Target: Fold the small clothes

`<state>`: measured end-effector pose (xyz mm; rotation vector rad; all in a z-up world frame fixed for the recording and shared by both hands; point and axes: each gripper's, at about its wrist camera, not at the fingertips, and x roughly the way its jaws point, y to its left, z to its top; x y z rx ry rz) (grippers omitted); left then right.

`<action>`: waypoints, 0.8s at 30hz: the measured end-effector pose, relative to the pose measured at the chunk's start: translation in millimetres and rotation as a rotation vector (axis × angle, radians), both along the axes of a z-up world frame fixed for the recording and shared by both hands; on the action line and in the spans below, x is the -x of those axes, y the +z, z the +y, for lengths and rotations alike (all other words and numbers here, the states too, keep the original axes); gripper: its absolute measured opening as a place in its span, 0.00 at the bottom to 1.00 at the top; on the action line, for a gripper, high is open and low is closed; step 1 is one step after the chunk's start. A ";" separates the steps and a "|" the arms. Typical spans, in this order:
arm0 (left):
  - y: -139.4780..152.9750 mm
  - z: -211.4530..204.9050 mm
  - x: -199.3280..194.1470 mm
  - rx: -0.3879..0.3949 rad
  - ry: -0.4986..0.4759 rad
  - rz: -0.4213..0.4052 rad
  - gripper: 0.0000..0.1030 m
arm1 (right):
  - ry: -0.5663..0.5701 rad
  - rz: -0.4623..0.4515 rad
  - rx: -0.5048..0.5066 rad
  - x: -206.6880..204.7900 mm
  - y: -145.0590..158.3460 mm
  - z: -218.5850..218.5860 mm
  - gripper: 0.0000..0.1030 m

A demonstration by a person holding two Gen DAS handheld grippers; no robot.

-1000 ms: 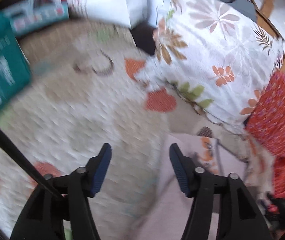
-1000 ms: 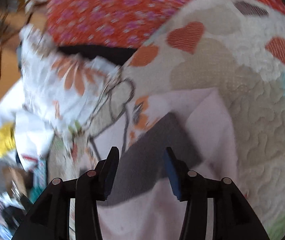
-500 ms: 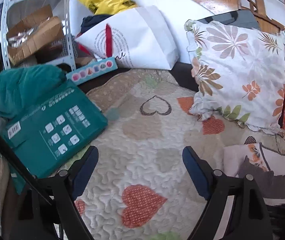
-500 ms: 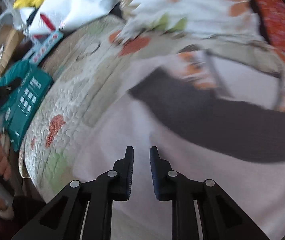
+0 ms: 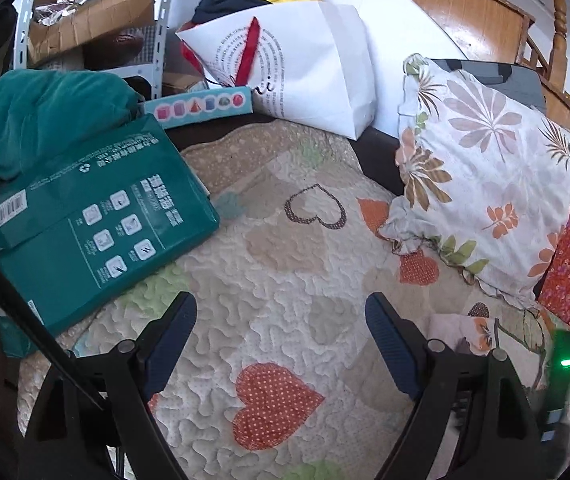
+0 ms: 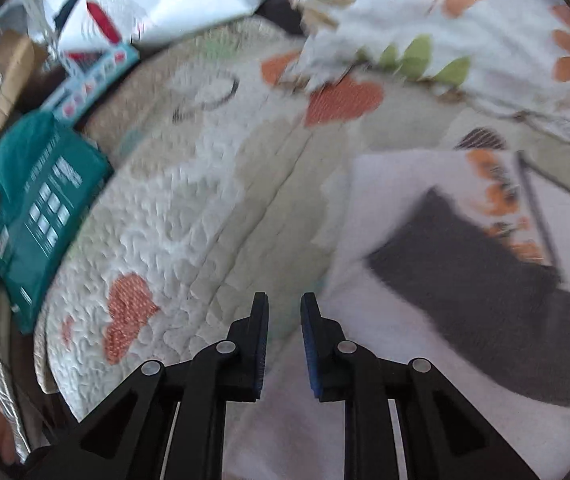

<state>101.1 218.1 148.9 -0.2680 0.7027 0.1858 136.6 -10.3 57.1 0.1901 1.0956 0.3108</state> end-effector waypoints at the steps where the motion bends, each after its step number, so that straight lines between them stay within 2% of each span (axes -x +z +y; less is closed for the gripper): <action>1: -0.8 -3.8 -0.4 -0.003 -0.010 0.003 0.83 | -0.018 -0.011 -0.002 5.7 7.2 -12.6 0.19; 5: -3.3 -26.8 -0.3 -0.021 -0.066 0.013 0.83 | -0.100 -0.038 0.027 29.9 25.8 -65.7 0.19; 9: -3.5 -57.7 4.9 -0.071 -0.131 0.002 0.83 | -0.189 -0.013 0.053 73.3 29.3 -135.0 0.23; 12: -0.7 -85.9 14.5 -0.126 -0.173 -0.025 0.84 | -0.271 0.021 0.090 110.0 19.7 -188.7 0.26; 15: 2.7 -111.8 30.9 -0.153 -0.215 -0.075 0.96 | -0.380 0.063 0.103 147.8 3.6 -241.0 0.26; 18: 5.6 -135.1 51.3 -0.172 -0.237 -0.114 0.98 | -0.494 0.115 0.121 183.0 -12.1 -287.7 0.26; 19: 5.7 -140.1 55.0 -0.178 -0.245 -0.108 0.98 | -0.527 0.123 0.140 194.2 -14.0 -301.1 0.26; 21: 2.3 -150.0 61.1 -0.180 -0.269 -0.063 0.98 | -0.562 0.109 0.109 211.0 -10.6 -319.0 0.26; 24: -9.8 -163.9 63.2 -0.153 -0.314 0.057 0.98 | -0.589 0.079 0.128 227.1 3.1 -329.7 0.26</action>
